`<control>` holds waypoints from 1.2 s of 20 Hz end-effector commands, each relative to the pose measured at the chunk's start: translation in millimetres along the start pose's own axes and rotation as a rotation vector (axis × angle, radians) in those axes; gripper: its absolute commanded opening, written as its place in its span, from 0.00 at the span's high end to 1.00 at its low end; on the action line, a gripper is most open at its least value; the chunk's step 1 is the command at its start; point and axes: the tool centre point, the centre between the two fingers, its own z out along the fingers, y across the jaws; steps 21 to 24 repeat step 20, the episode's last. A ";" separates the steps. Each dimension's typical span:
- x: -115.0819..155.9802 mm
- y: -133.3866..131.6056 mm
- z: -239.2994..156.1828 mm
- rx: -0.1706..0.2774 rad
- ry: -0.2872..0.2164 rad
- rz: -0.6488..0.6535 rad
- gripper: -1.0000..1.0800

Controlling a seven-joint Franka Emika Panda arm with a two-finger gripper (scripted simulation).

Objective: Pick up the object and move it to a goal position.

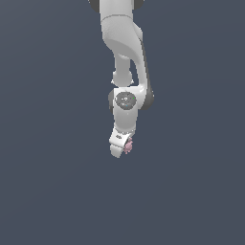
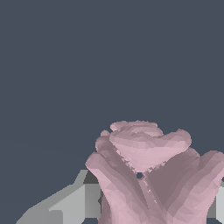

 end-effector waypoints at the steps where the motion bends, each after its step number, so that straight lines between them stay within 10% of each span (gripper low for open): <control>1: -1.7 -4.2 -0.6 0.000 0.000 0.000 1.00; 24: -22.3 -53.6 -5.9 0.000 0.000 0.000 1.00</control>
